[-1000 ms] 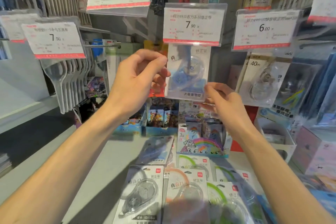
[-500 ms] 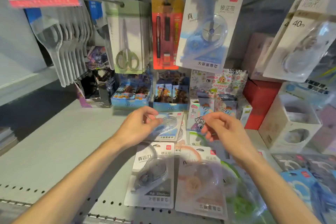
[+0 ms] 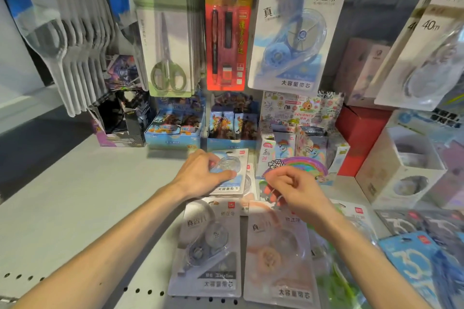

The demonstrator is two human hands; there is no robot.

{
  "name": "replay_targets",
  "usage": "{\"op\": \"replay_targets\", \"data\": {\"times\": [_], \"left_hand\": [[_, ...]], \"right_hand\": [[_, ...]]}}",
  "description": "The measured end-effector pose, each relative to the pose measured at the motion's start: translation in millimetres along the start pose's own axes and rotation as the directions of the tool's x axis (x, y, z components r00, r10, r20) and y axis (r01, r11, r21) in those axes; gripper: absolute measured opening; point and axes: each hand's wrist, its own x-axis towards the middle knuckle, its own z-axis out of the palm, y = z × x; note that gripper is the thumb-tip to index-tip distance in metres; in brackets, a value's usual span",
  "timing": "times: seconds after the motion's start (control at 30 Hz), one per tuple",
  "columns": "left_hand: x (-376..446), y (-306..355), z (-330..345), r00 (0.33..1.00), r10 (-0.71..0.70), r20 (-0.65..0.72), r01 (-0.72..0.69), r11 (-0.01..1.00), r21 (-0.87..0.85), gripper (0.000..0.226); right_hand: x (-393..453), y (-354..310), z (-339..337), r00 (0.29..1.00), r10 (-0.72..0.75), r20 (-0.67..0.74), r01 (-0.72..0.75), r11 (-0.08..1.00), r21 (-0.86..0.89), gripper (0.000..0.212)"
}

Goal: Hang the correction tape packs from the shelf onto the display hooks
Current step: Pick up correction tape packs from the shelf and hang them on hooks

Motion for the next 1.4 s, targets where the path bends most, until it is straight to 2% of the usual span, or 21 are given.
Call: {"op": "replay_targets", "data": {"times": [0.1, 0.23, 0.33, 0.43, 0.5, 0.6, 0.67, 0.8, 0.9, 1.0, 1.1, 1.23, 1.4], "left_hand": [[-5, -2, -11, 0.996, -0.016, -0.084, 0.016, 1.0, 0.0, 0.045], [-19, 5, -28, 0.985, 0.014, -0.171, -0.015, 1.0, -0.004, 0.065], [-32, 15, -33, 0.974, 0.087, -0.207, -0.089, 0.996, -0.005, 0.067], [-42, 22, -37, 0.968, 0.115, -0.221, -0.127, 0.991, -0.04, 0.064], [-47, 22, -41, 0.97, 0.138, -0.199, -0.152, 0.986, -0.061, 0.058], [-52, 11, -50, 0.977, 0.125, -0.17, -0.147, 0.982, -0.12, 0.042], [-55, -1, -53, 0.991, 0.074, -0.112, -0.086, 0.99, -0.108, 0.031], [-61, -19, -48, 0.995, -0.066, 0.08, 0.064, 0.998, 0.026, 0.02], [-64, -24, -43, 0.973, -0.136, 0.188, 0.127, 0.99, 0.061, 0.024], [-65, -26, -41, 0.951, -0.158, 0.266, 0.172, 0.985, -0.03, 0.02], [-67, -26, -42, 0.946, -0.185, 0.264, 0.225, 0.966, -0.128, 0.017], [-68, -20, -52, 0.93, -0.242, 0.276, 0.347, 0.825, -0.447, 0.011], [-64, -4, -66, 0.964, -0.229, 0.135, 0.263, 0.749, -0.608, 0.008]], "right_hand": [[5, -6, 6, 1.0, -0.011, 0.005, 0.011, 1.0, -0.006, 0.012], [15, -23, 25, 0.999, -0.002, 0.044, 0.002, 1.0, 0.008, 0.016], [20, -34, 40, 0.992, -0.004, 0.125, -0.008, 0.996, 0.094, 0.031], [21, -39, 47, 0.989, -0.022, 0.146, -0.008, 0.98, 0.198, 0.025], [23, -40, 48, 0.994, -0.013, 0.111, -0.013, 0.972, 0.236, 0.019], [26, -34, 40, 0.998, 0.019, 0.053, -0.028, 0.984, 0.176, 0.03], [26, -28, 31, 0.999, 0.03, 0.039, -0.036, 0.987, 0.158, 0.035], [23, -13, 19, 0.999, 0.037, 0.037, -0.044, 0.976, 0.213, 0.016], [17, -9, 17, 0.997, 0.044, 0.069, -0.058, 0.975, 0.213, 0.03], [16, -5, 15, 0.994, 0.054, 0.09, -0.071, 0.978, 0.195, 0.039], [18, -2, 13, 0.99, 0.073, 0.124, -0.096, 0.977, 0.192, 0.03], [18, -4, 12, 0.988, 0.07, 0.139, -0.1, 0.971, 0.217, 0.019], [15, -16, 18, 0.99, 0.055, 0.129, -0.096, 0.935, 0.341, 0.019]]}}
